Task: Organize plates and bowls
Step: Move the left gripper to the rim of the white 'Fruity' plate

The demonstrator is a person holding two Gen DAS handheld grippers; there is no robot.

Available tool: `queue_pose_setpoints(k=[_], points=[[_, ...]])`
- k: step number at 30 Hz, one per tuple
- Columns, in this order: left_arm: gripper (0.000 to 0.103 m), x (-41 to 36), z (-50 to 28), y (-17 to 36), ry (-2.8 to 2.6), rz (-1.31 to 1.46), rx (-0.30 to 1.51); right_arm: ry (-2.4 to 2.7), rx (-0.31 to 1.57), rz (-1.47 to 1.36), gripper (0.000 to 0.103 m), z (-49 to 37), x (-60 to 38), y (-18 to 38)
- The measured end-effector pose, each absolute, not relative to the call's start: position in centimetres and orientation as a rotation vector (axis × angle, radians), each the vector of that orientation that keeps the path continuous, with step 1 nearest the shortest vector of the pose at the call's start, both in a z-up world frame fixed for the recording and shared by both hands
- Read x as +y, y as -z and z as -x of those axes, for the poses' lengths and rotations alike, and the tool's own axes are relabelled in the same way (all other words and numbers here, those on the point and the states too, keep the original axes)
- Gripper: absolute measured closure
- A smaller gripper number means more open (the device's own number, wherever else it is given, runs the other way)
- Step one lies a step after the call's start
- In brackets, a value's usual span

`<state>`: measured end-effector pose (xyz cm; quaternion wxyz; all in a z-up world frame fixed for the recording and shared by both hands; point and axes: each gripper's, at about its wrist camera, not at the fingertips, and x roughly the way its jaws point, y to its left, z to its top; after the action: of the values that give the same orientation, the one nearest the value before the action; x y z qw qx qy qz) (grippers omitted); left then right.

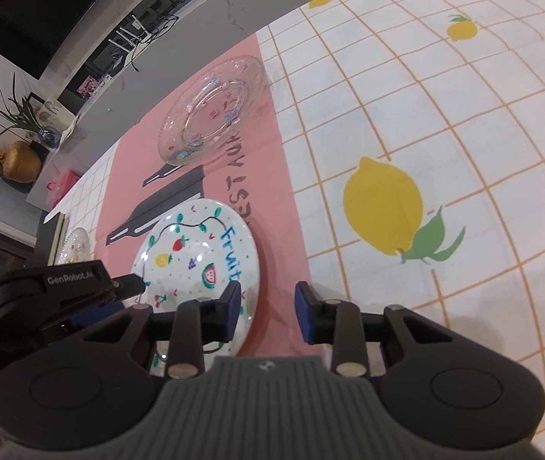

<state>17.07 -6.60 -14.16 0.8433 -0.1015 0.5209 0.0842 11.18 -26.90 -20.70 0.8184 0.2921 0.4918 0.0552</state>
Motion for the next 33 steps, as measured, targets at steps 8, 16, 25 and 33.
queue_pose_setpoints(k=[8, 16, 25, 33], points=[[0.069, -6.4, -17.5, 15.0, -0.186, 0.234, 1.139, -0.133, 1.064, -0.679, 0.091, -11.2, -26.7, 21.4], [0.073, -7.8, -16.8, 14.9, -0.108, 0.251, 1.181, -0.065, 1.048, -0.665, 0.092, -10.9, -28.3, 20.9], [0.082, -9.3, -14.4, 15.6, 0.027, 0.32, 1.129, -0.025, 1.042, -0.7, 0.088, -10.3, -32.3, 20.9], [0.077, -8.9, -14.0, 15.9, 0.043, 0.332, 1.054, -0.042, 1.002, -0.672, 0.083, -10.7, -32.9, 20.9]])
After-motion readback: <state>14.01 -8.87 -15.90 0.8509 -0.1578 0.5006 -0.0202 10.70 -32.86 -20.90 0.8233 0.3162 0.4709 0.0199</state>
